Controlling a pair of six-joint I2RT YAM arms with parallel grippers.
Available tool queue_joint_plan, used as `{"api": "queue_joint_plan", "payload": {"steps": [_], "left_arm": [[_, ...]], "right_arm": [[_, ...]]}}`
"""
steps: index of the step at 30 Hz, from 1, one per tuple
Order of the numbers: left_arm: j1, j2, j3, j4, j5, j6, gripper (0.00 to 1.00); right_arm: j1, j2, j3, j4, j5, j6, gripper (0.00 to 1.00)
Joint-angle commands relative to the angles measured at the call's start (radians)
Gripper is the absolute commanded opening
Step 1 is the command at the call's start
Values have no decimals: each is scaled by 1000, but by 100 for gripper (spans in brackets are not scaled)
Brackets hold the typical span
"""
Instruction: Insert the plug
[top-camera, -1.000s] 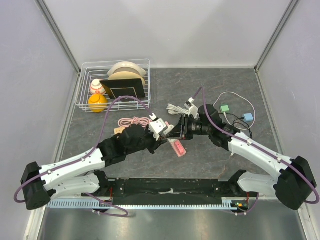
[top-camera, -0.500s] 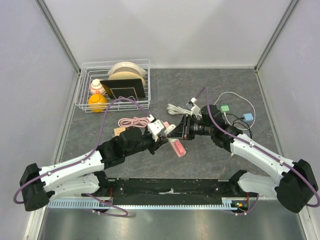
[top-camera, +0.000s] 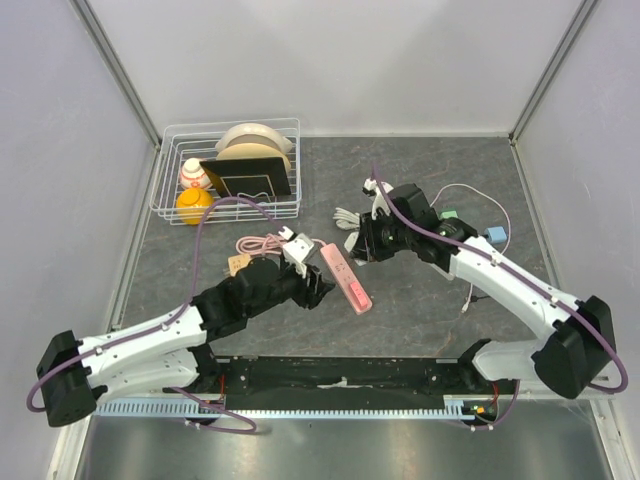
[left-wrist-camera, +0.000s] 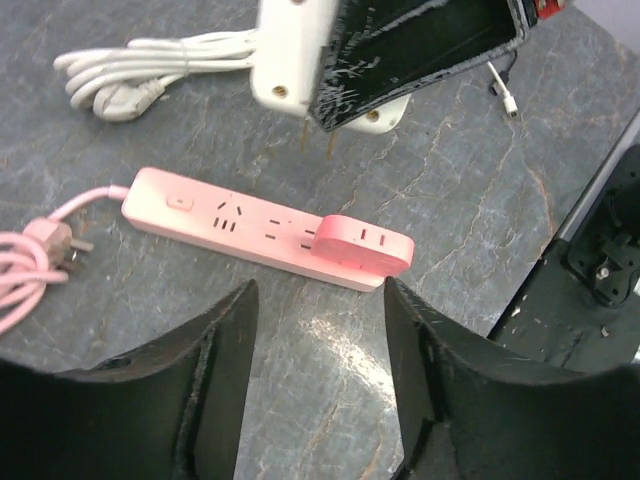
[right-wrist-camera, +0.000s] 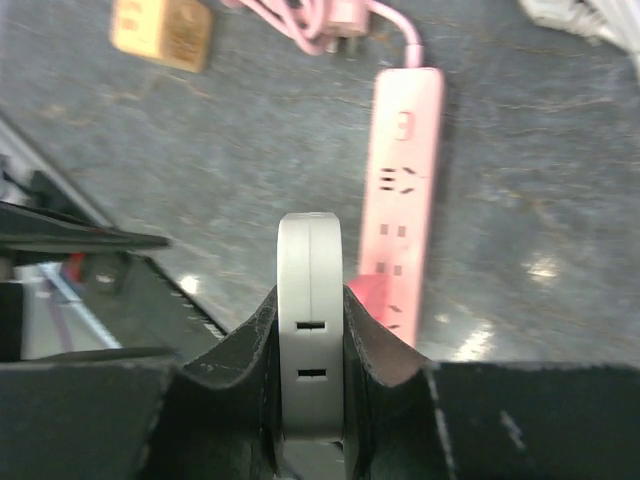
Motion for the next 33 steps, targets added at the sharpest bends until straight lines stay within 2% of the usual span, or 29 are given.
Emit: {"api": "queue_joint_plan", "payload": {"steps": [1, 4, 6, 8, 11, 16, 23, 28, 32, 33], "left_arm": [[53, -62, -29, 25, -43, -161, 61], [154, -81, -30, -30, -13, -255, 62], [264, -90, -30, -95, 32, -336, 63], [397, -104, -21, -155, 75, -394, 63], [513, -110, 30, -276, 164, -440, 63], [585, -119, 144, -463, 193, -384, 66], [627, -196, 203, -532, 100, -249, 79], [628, -260, 194, -523, -16, -198, 87], [627, -236, 153, -466, 78, -233, 88], [627, -216, 142, -430, 149, -245, 88]], "right_arm": [[3, 44, 70, -112, 114, -254, 0], [11, 74, 95, -115, 97, -409, 0], [14, 97, 107, -102, 106, -516, 0], [15, 120, 133, -107, 59, -606, 0], [19, 156, 148, -99, -13, -719, 0], [32, 225, 184, -138, -65, -901, 0], [115, 303, 185, -176, -62, -1117, 0], [152, 332, 158, -178, -26, -1177, 0], [152, 337, 158, -165, -16, -1168, 0], [151, 329, 156, -158, -19, -1155, 0]]}}
